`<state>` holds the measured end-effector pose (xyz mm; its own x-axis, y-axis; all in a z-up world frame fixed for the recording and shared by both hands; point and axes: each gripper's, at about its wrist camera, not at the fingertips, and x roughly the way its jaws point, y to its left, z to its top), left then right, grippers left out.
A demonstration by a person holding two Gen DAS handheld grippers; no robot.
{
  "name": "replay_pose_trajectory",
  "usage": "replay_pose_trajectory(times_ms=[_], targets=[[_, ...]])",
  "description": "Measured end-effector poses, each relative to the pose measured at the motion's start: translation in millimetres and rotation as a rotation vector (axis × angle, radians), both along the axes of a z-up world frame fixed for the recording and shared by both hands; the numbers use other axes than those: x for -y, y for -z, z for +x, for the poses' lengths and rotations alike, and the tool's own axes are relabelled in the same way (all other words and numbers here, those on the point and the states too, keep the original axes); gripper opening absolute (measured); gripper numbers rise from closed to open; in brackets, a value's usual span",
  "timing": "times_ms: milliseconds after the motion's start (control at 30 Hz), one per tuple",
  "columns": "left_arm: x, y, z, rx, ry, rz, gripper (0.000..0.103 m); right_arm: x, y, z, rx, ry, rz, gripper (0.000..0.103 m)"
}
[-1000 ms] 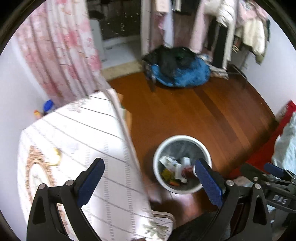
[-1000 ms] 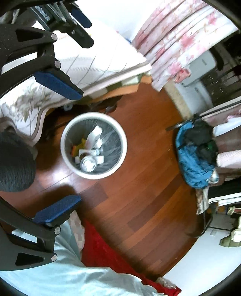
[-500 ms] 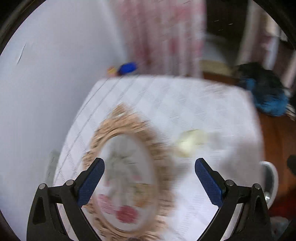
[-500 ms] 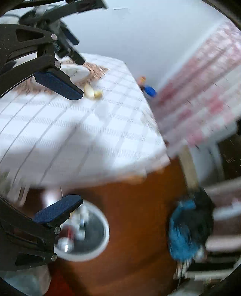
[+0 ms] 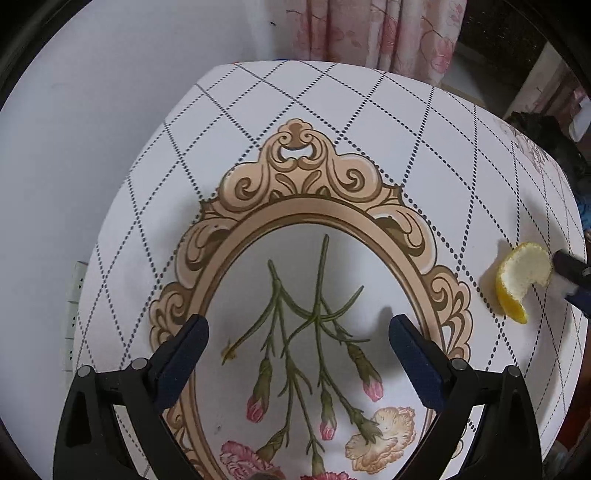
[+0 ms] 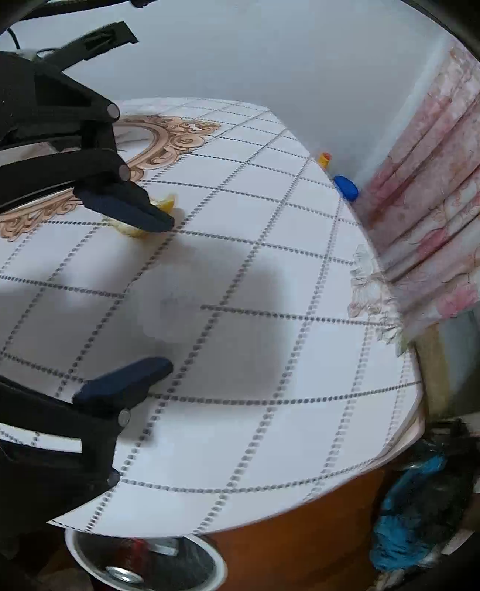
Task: Collect trash
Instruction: 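Grasp the bread slice with the left tool while the right tool grasps the clear plastic cup, then carry the bread and cup over the bin and open both tools to drop them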
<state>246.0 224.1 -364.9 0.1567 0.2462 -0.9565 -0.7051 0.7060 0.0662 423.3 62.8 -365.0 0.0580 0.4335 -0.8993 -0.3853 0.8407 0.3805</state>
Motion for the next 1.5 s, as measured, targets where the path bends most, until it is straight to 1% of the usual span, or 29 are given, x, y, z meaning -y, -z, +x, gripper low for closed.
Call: replay_pose_trajectory(times_ms=[67, 167, 233, 333, 400, 467, 500, 567, 633, 667, 700, 733, 767, 900, 933, 967, 1067, 1267, 1400, 1500], targets=[[3.0, -0.8, -1.8, 0.005, 0.007, -0.003, 0.1, -5.2, 0.2, -3.7, 0.03, -0.018, -0.019, 0.044], [12.8, -12.0, -0.3, 0.037, 0.04, -0.001, 0.1, -5.0, -3.3, -9.5, 0.054, -0.048, -0.035, 0.044], [25.8, -24.6, 2.7, 0.085, 0.082, -0.011, 0.1, 6.9, -11.3, -13.1, 0.093, -0.058, -0.052, 0.044], [49.6, -41.0, 17.0, 0.166, 0.164, -0.063, 0.1, 27.1, -22.9, -12.3, 0.129, -0.048, -0.076, 0.044], [59.4, -42.4, 37.4, 0.182, 0.209, -0.096, 0.1, 41.1, -22.9, -10.1, 0.126, -0.03, -0.085, 0.044], [68.7, -37.3, 55.7, 0.173, 0.259, -0.12, 0.1, 54.8, -24.9, -5.0, 0.121, -0.015, -0.089, 0.044], [72.7, -30.5, 66.2, 0.161, 0.283, -0.146, 0.1, 59.5, -23.8, -2.9, 0.117, -0.006, -0.091, 0.044], [74.7, -16.9, 80.6, 0.136, 0.301, -0.173, 0.099, 65.2, -20.9, 1.1, 0.109, 0.001, -0.093, 0.044], [76.9, -9.4, 88.6, 0.122, 0.315, -0.176, 0.098, 68.7, -16.8, 4.0, 0.105, 0.008, -0.099, 0.044], [78.1, -7.1, 90.8, 0.119, 0.321, -0.162, 0.089, 70.7, -16.2, 4.5, 0.103, 0.01, -0.099, 0.044], [82.1, -10.3, 92.6, 0.114, 0.323, -0.149, 0.083, 71.7, -14.4, 5.8, 0.099, 0.01, -0.098, 0.044], [83.2, -11.0, 92.8, 0.111, 0.325, -0.135, 0.08, 71.9, -14.0, 5.6, 0.099, 0.009, -0.097, 0.044], [84.6, -11.8, 92.7, 0.115, 0.328, -0.13, 0.074, 72.4, -13.2, 5.7, 0.098, 0.007, -0.097, 0.044], [84.8, -15.0, 92.6, 0.118, 0.324, -0.091, 0.055, 69.5, -11.5, 5.0, 0.106, -0.009, -0.101, 0.044], [83.2, -16.1, 90.7, 0.123, 0.325, -0.083, 0.044, 68.6, -11.6, 5.0, 0.113, -0.013, -0.104, 0.044], [82.3, -15.9, 90.9, 0.12, 0.324, -0.072, 0.036, 68.0, -11.5, 4.6, 0.116, -0.014, -0.104, 0.044], [77.1, -16.3, 91.7, 0.121, 0.325, -0.061, 0.034, 67.9, -11.4, 4.2, 0.121, -0.018, -0.105, 0.044], [80.7, -21.3, 88.8, 0.126, 0.326, -0.03, 0.031, 67.2, -12.6, 0.7, 0.136, -0.033, -0.115, 0.044], [83.4, -34.1, 82.6, 0.149, 0.32, 0.001, 0.031, 67.8, -18.7, -4.6, 0.148, -0.038, -0.106, 0.044], [85.9, -49.7, 72.6, 0.171, 0.309, 0.037, 0.031, 67.7, -26.5, -10.4, 0.167, -0.047, -0.098, 0.044]])
